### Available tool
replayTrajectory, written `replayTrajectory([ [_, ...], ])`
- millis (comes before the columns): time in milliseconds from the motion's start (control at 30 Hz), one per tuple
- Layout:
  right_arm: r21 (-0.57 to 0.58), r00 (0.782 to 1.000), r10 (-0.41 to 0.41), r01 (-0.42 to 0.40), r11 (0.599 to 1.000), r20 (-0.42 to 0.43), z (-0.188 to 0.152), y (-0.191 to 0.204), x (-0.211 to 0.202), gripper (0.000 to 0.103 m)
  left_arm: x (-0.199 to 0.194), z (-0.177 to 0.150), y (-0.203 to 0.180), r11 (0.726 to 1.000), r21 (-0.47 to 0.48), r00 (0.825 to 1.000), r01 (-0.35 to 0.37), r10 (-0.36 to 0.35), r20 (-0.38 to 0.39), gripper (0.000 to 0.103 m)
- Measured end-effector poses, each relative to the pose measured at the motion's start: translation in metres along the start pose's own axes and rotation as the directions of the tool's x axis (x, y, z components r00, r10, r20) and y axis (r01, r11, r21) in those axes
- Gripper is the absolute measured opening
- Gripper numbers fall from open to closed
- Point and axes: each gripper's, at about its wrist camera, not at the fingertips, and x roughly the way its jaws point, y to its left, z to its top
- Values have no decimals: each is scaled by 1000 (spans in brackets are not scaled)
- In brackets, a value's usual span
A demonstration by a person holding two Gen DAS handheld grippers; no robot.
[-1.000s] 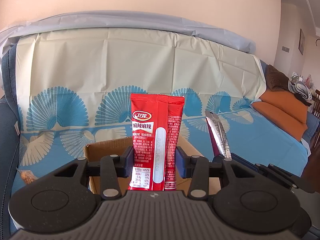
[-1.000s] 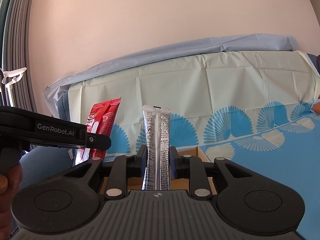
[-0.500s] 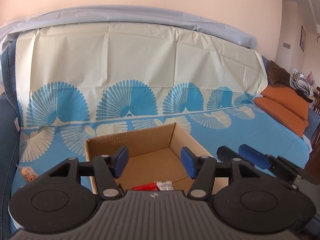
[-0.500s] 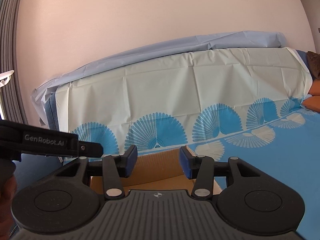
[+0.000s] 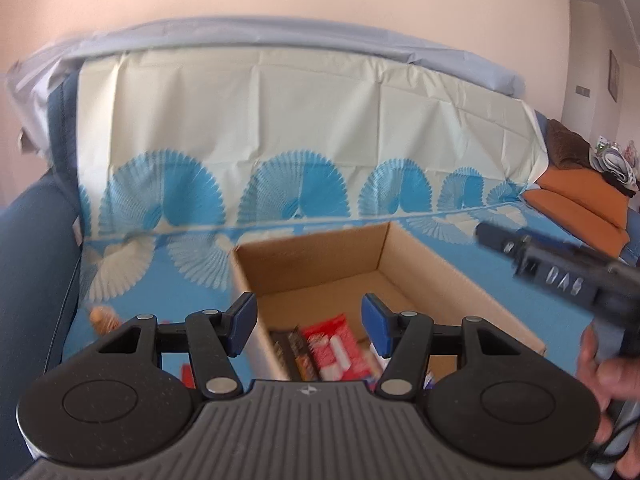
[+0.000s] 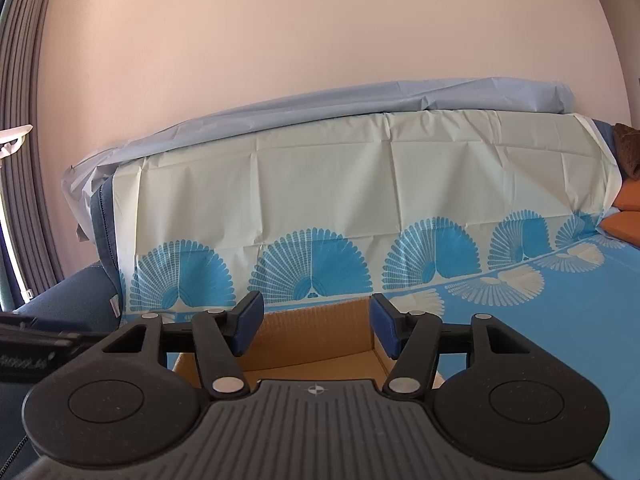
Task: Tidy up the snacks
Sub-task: 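Move both open tools back to the snack pile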
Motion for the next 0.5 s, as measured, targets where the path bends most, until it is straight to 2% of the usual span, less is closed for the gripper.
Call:
replayTrajectory([
  [133, -18, 1000, 4, -3, 1000, 4, -1, 6, -3, 63, -6, -22, 36, 999, -40, 999, -29, 27, -45, 62],
  [200, -28, 1000, 2, -1, 1000, 4, -2, 10, -4, 64, -8, -25, 50, 999, -7, 998, -39, 39, -44, 62],
  [333, -57, 1000, -1, 1, 998, -1, -5, 23, -2, 64, -15, -18, 74, 992, 97, 996, -84, 81, 29, 61],
  [433, -83, 1000, -1, 1, 997, -7, -8, 33, -1, 64, -16, -14, 95, 989, 106, 994, -98, 91, 67, 61],
  [500, -105, 1000, 0, -1, 995, -10, -9, 40, 0, 64, -14, -20, 107, 991, 86, 993, -102, 97, 68, 56],
])
